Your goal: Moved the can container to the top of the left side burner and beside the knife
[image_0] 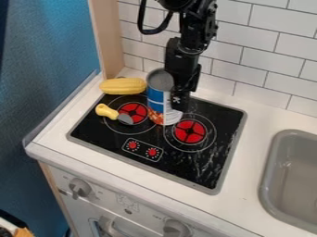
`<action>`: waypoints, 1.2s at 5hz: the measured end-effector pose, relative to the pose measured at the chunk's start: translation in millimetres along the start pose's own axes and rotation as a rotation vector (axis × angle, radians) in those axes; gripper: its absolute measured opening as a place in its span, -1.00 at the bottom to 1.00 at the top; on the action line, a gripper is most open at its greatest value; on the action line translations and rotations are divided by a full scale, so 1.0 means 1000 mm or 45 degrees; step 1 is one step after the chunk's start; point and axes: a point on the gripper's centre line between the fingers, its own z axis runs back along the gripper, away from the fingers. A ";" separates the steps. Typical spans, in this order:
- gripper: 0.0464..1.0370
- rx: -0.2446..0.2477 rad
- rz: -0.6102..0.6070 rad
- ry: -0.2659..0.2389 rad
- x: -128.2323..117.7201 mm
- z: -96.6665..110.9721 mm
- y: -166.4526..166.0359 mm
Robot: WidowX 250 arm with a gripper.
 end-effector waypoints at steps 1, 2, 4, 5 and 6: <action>0.93 0.010 0.046 -0.065 0.018 -0.002 0.000; 0.93 0.019 0.107 -0.104 0.036 -0.004 0.002; 0.93 0.028 0.113 -0.106 0.043 0.000 0.005; 0.93 -0.059 0.077 -0.070 0.034 0.025 -0.004; 0.93 -0.069 0.056 -0.046 0.026 0.038 -0.003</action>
